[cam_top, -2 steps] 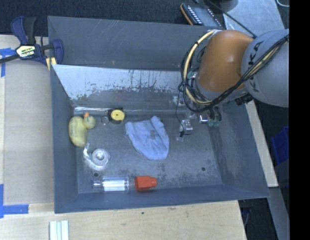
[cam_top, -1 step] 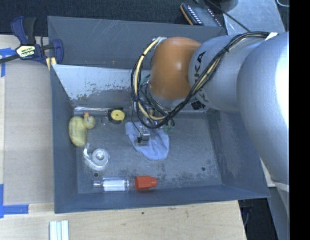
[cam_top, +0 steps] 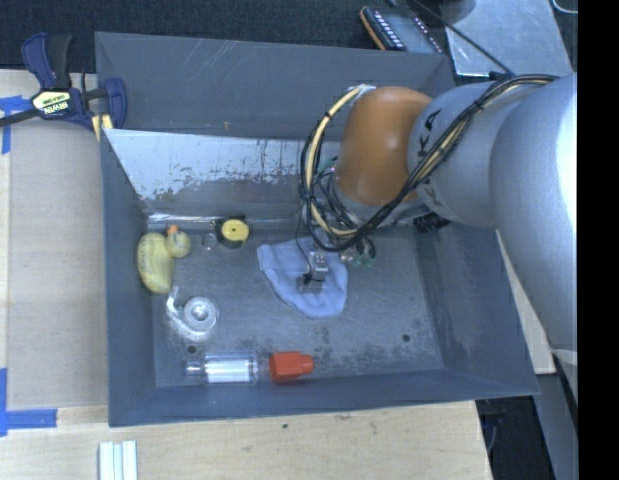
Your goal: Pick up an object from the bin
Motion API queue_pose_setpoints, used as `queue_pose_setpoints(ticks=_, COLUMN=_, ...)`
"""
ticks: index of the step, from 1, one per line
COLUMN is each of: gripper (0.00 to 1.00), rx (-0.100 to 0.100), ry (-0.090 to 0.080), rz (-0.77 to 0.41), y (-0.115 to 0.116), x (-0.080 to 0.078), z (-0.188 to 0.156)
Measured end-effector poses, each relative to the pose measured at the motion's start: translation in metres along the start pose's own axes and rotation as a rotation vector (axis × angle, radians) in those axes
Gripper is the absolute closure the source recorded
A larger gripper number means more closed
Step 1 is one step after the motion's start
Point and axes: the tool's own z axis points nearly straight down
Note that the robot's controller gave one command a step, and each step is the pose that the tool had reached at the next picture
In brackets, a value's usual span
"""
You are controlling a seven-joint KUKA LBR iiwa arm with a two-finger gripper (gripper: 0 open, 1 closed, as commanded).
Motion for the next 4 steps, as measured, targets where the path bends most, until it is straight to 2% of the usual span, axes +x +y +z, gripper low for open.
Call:
queue_pose_setpoints(ticks=1, gripper=1.0, rx=-0.009, ry=0.004, rz=0.045, y=0.0124, x=-0.0009, z=-0.0013)
queue_pose_setpoints(ticks=4, gripper=1.0, rx=-0.009, ry=0.004, rz=0.044, y=0.0123, x=-0.0003, z=-0.0104)
